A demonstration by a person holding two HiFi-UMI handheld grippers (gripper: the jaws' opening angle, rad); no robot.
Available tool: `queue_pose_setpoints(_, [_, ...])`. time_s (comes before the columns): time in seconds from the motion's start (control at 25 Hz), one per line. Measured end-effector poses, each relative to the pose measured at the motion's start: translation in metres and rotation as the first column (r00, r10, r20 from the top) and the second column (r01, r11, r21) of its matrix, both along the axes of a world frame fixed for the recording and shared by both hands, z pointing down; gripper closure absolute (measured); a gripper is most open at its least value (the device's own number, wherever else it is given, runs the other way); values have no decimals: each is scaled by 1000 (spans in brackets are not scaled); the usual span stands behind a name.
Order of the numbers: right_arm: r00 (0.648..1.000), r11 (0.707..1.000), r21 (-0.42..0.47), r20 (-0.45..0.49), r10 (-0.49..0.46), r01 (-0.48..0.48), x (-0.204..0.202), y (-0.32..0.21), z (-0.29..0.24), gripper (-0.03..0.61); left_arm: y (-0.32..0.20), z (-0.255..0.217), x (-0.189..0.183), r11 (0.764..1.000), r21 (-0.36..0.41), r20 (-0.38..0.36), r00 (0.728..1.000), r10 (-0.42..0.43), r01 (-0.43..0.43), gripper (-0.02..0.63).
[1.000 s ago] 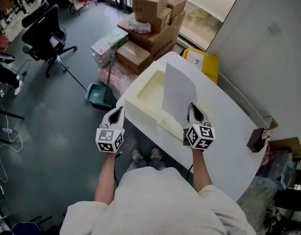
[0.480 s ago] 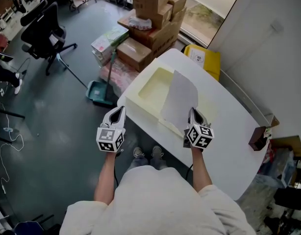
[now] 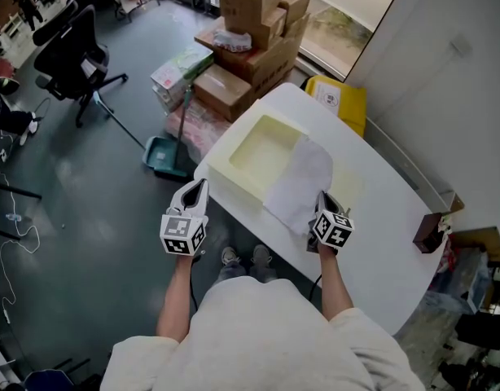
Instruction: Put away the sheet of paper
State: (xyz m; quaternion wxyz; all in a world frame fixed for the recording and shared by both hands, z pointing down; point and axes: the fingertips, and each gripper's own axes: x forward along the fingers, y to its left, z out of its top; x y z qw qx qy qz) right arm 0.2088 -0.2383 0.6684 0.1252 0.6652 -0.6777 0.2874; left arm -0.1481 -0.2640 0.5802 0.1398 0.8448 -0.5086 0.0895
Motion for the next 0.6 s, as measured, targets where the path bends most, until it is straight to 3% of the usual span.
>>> queue_pose_setpoints(0.32, [994, 994, -71, 60, 89, -84, 23, 1, 29, 577, -1, 2, -3, 1000, -4, 8, 1000, -6, 6, 611])
queue_pose_setpoints(0.6, [992, 988, -111, 66, 112, -104, 32, -9, 43, 577, -1, 2, -6, 1000, -7, 16, 1000, -15, 15, 611])
